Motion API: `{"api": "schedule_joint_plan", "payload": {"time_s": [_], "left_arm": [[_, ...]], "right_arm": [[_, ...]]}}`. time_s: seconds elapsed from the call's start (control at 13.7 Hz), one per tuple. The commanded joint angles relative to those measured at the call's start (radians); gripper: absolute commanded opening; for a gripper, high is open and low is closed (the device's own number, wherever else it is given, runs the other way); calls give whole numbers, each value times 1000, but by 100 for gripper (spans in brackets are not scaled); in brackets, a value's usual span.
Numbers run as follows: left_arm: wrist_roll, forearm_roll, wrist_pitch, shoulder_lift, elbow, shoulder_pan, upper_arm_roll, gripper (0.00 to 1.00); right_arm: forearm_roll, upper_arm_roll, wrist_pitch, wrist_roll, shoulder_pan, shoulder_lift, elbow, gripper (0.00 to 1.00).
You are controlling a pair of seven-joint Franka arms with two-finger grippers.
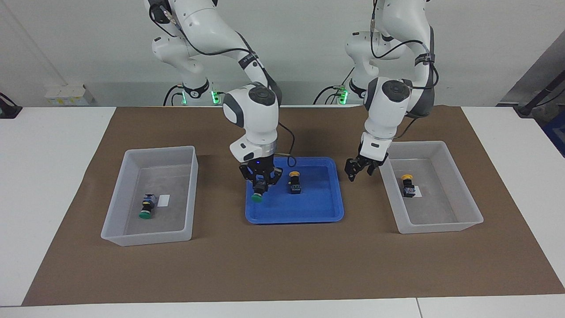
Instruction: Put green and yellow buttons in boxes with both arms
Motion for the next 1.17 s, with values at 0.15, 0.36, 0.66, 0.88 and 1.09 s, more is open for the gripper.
{"api": "schedule_joint_plan", "payload": {"time_s": [0.15, 0.36, 0.66, 0.88, 1.09], "left_arm": [[-229, 11, 179, 25, -55, -135, 16, 76], [-234, 11, 259, 69, -47, -181, 16, 76], [-227, 19, 332, 158, 5, -240, 19, 76], [-224, 20, 332, 186, 31, -263, 18, 76], [-216, 22, 329, 188, 42, -278, 18, 76]], "right_arm": [[-8, 13, -119, -207, -137, -137, -37, 0], [-6, 13, -125, -373, -225, -191, -86, 0], [85, 13, -108, -673, -347, -222, -161, 0], [122, 13, -57, -873, -432, -214, -199, 0], [122, 11, 88, -889, -467, -201, -299, 0]]}}
